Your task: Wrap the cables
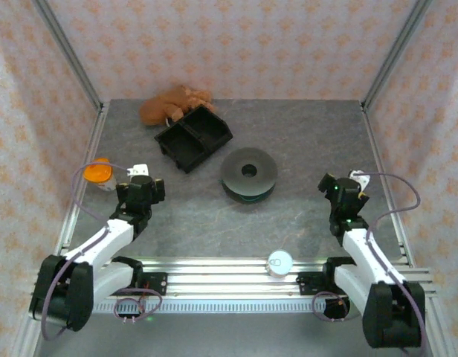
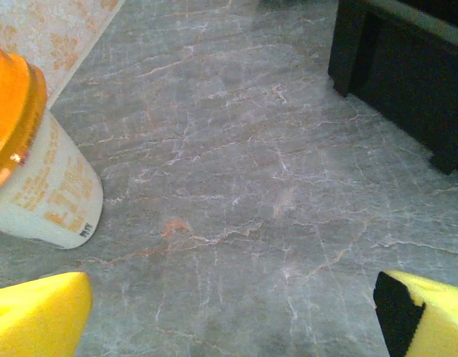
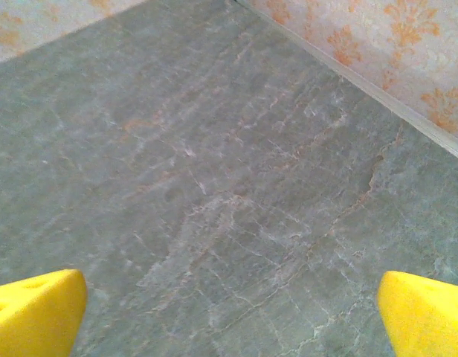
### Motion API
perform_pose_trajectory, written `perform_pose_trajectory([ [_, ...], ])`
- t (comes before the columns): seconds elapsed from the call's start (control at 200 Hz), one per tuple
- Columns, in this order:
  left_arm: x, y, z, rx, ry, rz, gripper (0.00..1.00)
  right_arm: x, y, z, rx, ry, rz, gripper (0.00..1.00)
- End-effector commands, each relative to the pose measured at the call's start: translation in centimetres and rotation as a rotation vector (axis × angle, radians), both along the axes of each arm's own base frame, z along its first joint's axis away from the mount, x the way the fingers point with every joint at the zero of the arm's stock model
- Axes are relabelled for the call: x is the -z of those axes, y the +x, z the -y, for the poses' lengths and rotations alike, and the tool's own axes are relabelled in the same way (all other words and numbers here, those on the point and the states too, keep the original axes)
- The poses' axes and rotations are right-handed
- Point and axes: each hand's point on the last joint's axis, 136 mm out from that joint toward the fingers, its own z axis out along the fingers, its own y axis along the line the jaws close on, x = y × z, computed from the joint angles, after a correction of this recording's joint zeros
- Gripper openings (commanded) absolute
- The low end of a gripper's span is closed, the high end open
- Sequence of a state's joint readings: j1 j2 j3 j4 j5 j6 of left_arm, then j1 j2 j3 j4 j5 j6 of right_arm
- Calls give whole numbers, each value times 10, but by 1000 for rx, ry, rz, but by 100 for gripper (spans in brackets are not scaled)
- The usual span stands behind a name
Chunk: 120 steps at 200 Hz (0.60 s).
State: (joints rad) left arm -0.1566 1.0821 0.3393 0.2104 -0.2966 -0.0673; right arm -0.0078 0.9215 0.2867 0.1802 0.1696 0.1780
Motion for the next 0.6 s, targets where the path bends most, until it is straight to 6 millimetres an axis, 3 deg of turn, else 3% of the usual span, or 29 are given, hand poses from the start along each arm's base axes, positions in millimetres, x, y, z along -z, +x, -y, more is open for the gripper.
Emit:
perform_pose_trajectory([
  [0.0, -30, 29, -1, 2, 5, 190, 100, -18, 18, 11, 36, -58, 115, 100],
  [0.185, -35, 51, -3, -3, 57, 227, 100, -23, 46, 6, -12, -89, 170, 100],
  [0.355, -33, 65, -11, -22, 74, 296, 100, -6, 74, -7, -104, -95, 170, 100],
  [0.42, -21, 67, -14, -25, 59, 296, 100, 1, 78, -17, -164, -100, 174, 99],
  [0.596, -15, 62, -20, -43, 33, 334, 100, 11, 88, -41, -275, -155, 142, 99],
])
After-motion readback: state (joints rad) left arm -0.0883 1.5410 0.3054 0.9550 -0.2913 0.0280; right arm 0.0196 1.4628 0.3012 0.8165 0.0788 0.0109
